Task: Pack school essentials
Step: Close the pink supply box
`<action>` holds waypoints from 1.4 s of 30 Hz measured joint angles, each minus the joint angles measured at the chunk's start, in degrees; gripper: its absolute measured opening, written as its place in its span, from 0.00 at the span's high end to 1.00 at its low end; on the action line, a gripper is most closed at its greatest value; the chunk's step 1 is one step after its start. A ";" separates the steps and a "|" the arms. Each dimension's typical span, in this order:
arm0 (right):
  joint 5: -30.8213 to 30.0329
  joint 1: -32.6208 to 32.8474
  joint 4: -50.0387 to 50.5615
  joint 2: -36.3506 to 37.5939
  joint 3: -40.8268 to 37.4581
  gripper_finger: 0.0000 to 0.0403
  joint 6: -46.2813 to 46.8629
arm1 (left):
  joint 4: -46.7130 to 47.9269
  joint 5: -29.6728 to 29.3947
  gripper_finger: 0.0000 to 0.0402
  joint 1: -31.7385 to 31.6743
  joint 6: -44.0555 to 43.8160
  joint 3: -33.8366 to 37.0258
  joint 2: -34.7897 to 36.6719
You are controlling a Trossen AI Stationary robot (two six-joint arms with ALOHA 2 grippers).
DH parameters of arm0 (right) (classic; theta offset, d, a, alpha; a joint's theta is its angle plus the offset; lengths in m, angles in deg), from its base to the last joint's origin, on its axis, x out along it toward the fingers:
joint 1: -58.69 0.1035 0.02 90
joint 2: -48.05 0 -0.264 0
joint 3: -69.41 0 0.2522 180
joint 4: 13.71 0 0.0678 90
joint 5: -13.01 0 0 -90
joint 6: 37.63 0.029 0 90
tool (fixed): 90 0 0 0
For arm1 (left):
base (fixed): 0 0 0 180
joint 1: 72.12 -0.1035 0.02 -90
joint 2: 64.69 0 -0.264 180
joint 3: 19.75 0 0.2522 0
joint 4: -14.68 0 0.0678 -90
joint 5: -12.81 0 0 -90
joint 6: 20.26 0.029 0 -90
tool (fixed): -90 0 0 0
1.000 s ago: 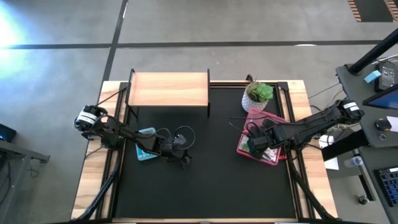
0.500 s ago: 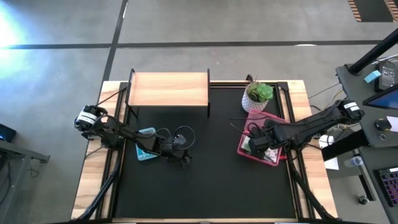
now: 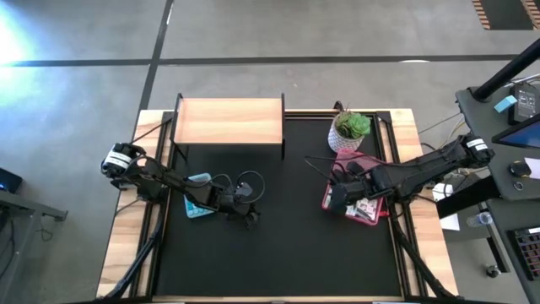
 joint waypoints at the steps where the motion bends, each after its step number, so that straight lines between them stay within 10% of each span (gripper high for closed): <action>1: -0.39 0.00 -0.34 0.00 -0.06 0.52 -0.18 | 0.00 0.00 0.55 0.00 0.02 0.00 0.00; 15: -13.15 -8.59 29.39 -0.24 4.03 0.52 8.79 | -0.11 0.00 0.55 0.00 -0.18 -0.55 0.00; 27: -9.42 -31.38 29.79 -0.20 2.91 0.52 -4.38 | -0.09 -0.02 0.55 0.00 -0.28 -0.55 0.00; 42: -14.37 -37.96 27.85 -0.19 -2.39 0.52 -16.87 | -0.07 -0.02 0.55 0.00 -1.78 -0.55 0.00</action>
